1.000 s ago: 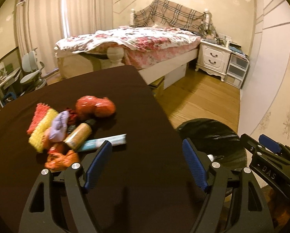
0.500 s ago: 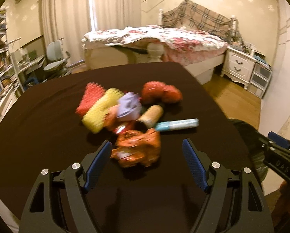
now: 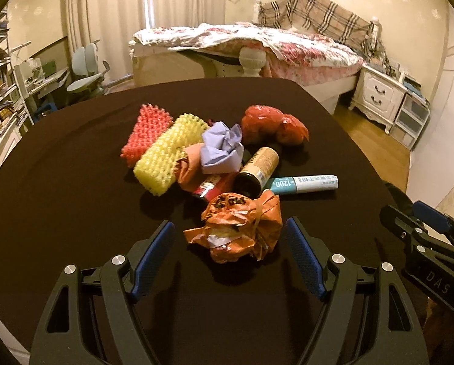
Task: Collect trash
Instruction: 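Grasp the orange plastic bag with the left gripper, then grasp the red plastic bag with the right gripper while the left gripper holds the orange bag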
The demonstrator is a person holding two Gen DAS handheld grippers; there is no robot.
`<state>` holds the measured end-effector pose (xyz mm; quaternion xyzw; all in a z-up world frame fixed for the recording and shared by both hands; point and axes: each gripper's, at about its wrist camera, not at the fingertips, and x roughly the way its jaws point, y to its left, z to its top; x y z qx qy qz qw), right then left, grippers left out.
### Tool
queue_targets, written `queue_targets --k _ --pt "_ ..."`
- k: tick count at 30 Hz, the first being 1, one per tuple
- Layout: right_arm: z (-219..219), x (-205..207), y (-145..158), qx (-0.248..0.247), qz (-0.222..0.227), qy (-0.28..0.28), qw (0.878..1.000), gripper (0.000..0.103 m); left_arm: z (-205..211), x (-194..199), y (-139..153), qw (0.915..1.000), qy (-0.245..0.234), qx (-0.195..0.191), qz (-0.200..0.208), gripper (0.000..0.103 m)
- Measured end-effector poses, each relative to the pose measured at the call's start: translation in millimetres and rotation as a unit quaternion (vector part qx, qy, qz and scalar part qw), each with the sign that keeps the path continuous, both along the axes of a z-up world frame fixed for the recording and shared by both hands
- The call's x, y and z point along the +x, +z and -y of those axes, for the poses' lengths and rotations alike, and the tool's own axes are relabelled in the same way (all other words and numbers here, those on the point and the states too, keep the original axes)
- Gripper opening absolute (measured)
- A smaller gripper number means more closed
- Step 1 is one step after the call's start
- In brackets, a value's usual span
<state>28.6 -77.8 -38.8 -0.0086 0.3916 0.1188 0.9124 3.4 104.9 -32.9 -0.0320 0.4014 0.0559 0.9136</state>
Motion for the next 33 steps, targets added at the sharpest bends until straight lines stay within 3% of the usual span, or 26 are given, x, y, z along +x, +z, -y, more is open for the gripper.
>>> queue_targets --k 3,5,10,18,24,33 --pt "-1.7 2.4 -1.0 0.003 -0.003 0.001 1.0 0.068 0.0 3.2 -2.2 0.9999 -0.008 -0.007 -0.009 0.073" --pt "-2.7 3.2 -2.0 0.003 -0.004 0.002 1.0 0.068 -2.5 4.3 -4.3 0.9997 -0.011 -0.013 -0.017 0.06" --pt "-4.8 2.6 -4.2 0.002 -0.007 0.004 1.0 0.068 -2.6 0.8 -4.1 0.9993 -0.022 -0.024 -0.017 0.054" --pt "-20.3 1.1 2.4 0.009 -0.005 0.02 1.0 0.068 -17.6 -18.8 4.6 0.9997 -0.015 -0.019 -0.001 0.054" --pt "-50.1 1.8 7.5 0.008 -0.001 0.049 0.999 0.068 -44.5 -28.5 5.1 0.9998 0.02 0.003 0.004 0.054" --pt "-84.6 23.9 14.0 -0.001 0.008 0.061 0.998 0.068 -97.2 -24.8 -0.3 0.9969 0.079 0.001 0.0 0.054"
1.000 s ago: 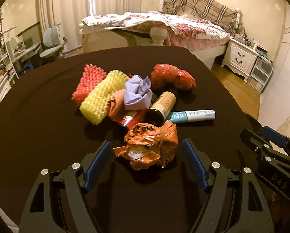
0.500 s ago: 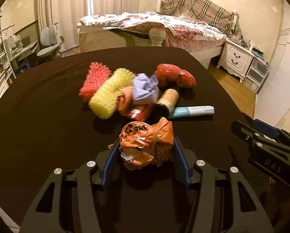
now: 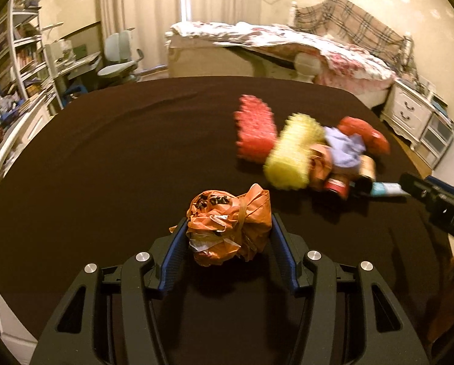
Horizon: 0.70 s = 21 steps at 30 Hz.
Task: Collect trash
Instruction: 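Grasp the red plastic bag with the right gripper while the left gripper holds the orange bag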
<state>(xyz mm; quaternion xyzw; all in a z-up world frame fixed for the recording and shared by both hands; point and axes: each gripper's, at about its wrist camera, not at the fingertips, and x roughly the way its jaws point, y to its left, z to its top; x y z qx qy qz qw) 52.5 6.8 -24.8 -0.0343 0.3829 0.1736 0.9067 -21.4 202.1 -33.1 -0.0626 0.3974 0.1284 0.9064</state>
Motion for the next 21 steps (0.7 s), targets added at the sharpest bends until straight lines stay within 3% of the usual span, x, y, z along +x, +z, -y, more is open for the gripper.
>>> queue_targets --k 15,21 --pt "-38.9 71.3 -14.6 -0.019 -0.028 0.002 0.999 0.068 -44.8 27.2 5.0 0.9994 0.036 -0.003 0.003 0.054" --pt "-47.5 76.9 -17.0 -0.022 -0.039 0.02 0.999 0.052 -47.8 26.8 -0.2 0.9994 0.033 -0.011 -0.004 0.054"
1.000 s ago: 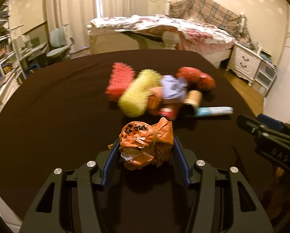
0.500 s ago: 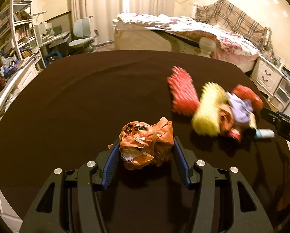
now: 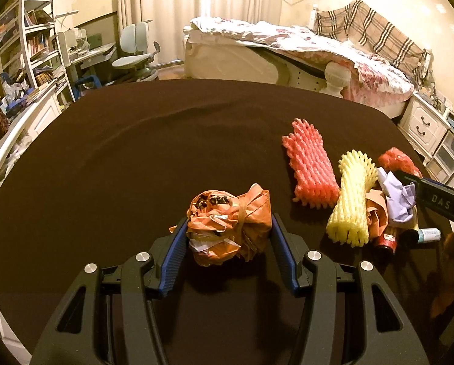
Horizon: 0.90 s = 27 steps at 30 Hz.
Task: Collect trash
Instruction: 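Grasp the red plastic bag with the right gripper while the left gripper holds the orange bag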
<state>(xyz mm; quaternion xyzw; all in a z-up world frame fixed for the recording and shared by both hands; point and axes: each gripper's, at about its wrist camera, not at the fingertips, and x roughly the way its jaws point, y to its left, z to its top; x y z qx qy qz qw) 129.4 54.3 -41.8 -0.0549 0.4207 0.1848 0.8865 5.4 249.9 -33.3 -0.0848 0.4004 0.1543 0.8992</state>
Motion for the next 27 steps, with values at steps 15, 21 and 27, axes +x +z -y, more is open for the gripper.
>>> queue_targets --k 15,21,27 --pt "48.6 -29.8 20.2 0.03 0.024 -0.028 0.999 0.048 21.7 -16.7 14.1 0.9996 -0.008 -0.007 0.026 0.054" --pt "84.7 -53.1 25.6 0.039 0.031 -0.049 0.998 0.048 48.8 -24.3 21.7 0.9987 -0.025 -0.008 0.044 0.054" --pt "124.0 -76.7 27.6 0.039 0.044 -0.077 0.995 0.048 83.4 -31.9 25.9 0.9968 -0.056 -0.009 0.056 0.054"
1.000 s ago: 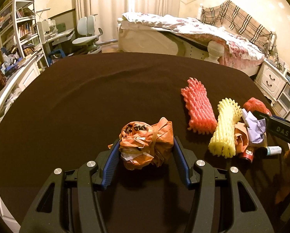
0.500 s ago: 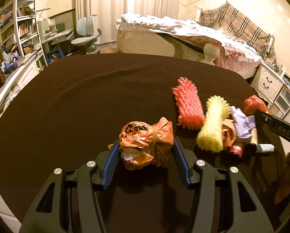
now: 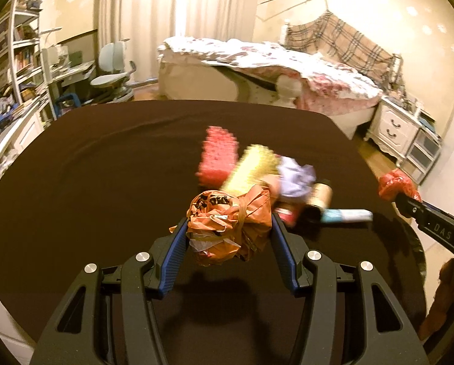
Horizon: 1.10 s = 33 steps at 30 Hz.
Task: Collect trash
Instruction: 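Grasp the red plastic bag with the right gripper while the left gripper holds the orange bag, then move both bags over the black bin and open both grippers to drop them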
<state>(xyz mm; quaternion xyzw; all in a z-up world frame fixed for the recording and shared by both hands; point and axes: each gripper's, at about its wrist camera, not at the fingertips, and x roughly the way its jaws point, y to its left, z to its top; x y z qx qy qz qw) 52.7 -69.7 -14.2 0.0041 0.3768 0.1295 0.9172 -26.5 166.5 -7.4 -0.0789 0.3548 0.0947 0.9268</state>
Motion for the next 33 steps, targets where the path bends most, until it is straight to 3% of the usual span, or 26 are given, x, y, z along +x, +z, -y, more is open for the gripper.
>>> queue_targets --k 9,19,33 --pt "53.6 -24.6 -4.6 -0.012 0.01 -0.054 0.998 0.048 65.5 0.9 -3.7 0.9971 -0.076 0.004 0.002 0.054" --pt "100.0 -34.5 -12.7 -0.018 0.008 -0.109 0.994 0.048 135.6 19.6 -7.4 0.9883 -0.152 0.012 0.004 0.054" --pt "139.3 -40.3 -18.2 -0.011 0.012 -0.151 0.988 0.048 185.2 38.8 -12.2 0.9808 -0.193 0.028 0.001 0.054"
